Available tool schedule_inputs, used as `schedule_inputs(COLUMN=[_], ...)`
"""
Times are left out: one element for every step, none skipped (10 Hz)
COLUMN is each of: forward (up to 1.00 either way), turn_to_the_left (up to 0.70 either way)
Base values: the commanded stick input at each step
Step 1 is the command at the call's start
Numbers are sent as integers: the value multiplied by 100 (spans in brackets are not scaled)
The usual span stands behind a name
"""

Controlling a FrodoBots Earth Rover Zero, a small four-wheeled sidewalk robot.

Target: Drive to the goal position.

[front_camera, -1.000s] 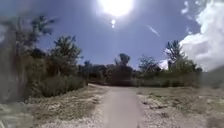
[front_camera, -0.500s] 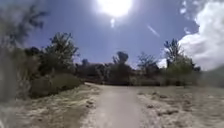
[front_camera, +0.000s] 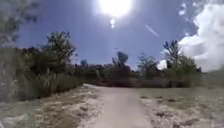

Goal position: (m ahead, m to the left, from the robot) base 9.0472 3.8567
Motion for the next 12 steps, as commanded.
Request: schedule_inputs(forward=[85,85,85,85,85,85,85,85,85,85,85,85], turn_to_the_left=[0,0,0,0,0,0,0,0,0,0,0,0])
